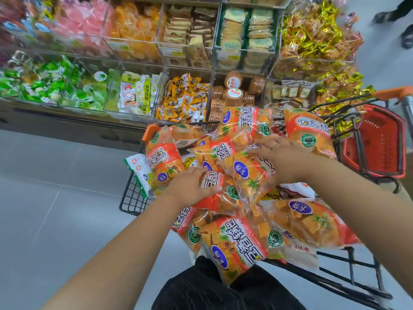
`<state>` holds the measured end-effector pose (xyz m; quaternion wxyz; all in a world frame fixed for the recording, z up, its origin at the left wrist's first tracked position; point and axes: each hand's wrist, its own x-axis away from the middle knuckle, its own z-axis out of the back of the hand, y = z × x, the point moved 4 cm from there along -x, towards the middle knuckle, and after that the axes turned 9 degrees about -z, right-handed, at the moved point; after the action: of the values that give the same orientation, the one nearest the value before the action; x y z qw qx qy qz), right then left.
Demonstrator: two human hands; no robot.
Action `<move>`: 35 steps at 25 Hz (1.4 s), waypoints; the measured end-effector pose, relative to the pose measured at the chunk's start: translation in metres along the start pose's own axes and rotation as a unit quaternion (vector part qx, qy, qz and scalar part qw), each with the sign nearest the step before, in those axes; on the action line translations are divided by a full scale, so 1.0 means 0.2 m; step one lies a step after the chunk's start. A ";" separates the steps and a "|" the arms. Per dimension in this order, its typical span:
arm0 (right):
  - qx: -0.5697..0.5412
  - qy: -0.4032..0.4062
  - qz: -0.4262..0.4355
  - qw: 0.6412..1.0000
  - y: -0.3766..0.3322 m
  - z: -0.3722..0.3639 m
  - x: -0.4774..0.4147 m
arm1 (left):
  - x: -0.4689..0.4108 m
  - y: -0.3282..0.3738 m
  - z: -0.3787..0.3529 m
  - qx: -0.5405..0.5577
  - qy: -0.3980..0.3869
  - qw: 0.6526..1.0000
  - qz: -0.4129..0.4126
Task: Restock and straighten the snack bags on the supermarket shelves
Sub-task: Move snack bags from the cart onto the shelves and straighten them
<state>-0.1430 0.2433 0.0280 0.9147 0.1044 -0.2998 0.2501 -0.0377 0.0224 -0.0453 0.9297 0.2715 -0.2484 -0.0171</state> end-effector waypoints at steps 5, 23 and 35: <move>0.000 -0.044 0.068 0.997 -0.04 0.05 -0.18 | 0.10 -0.04 -0.04 0.059 0.066 0.989 0.115; -0.182 0.188 -0.119 0.958 0.02 0.10 -0.10 | 0.03 0.10 0.23 -0.051 0.161 0.985 0.044; -0.327 -0.004 -0.045 0.944 0.08 0.07 -0.21 | 0.09 0.02 -0.20 0.630 0.274 0.676 0.268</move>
<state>-0.1880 0.2352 0.0148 0.9077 -0.1861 -0.3636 0.0964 -0.0045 0.0431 -0.0638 0.5300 0.7071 0.0032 0.4681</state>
